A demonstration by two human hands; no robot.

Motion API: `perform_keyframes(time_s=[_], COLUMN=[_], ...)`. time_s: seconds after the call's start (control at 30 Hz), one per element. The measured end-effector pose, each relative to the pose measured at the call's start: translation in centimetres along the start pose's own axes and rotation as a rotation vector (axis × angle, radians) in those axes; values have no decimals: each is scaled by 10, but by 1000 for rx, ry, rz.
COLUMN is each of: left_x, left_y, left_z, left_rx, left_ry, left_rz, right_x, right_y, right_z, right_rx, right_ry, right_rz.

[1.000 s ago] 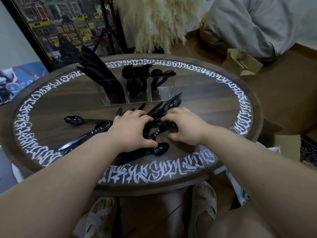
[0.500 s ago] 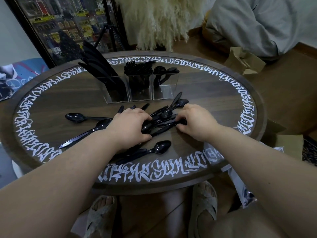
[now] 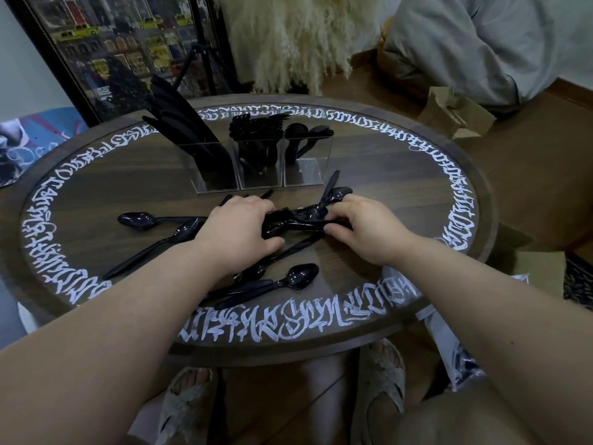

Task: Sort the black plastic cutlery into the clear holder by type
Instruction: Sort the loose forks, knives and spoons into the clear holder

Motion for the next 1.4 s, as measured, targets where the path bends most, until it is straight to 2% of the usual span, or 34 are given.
perform_keyframes(time_s=[0.17, 0.33, 0.77, 1.0, 1.1, 1.2, 1.4], left_x=[-6, -3, 13, 8, 0, 1, 32], left_y=[2, 0, -2, -5, -7, -9, -19], left_z=[-10, -13, -21, -32, -37, -47, -54], left_rx=[-85, -88, -173, -196, -188, -269, -369], left_ry=[-44, -87, -160, -115, -193, -298, -627], left_rz=[17, -37, -77, -87, -93, -149, -435], right_x=[0, -1, -29, -24, -9, 11, 37], right_y=[-1, -3, -10, -16, -15, -13, -8], right_z=[-3, -7, -30, -40, -35, -28, -28], right_rx=[-13, -26, -107, -204, -173, -105, -60], right_ry=[67, 136, 481, 793, 885, 923, 916], right_rz=[32, 64, 331, 473, 504, 503, 506])
Point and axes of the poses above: each hand's wrist, its own y-axis towards the middle knuckle, its own z-axis out of the palm, x = y × z, the point moved 9 cm from there along y, towards the middle knuckle, and after that the axes turned 12 degrees about -x, right-handed, at the moved point
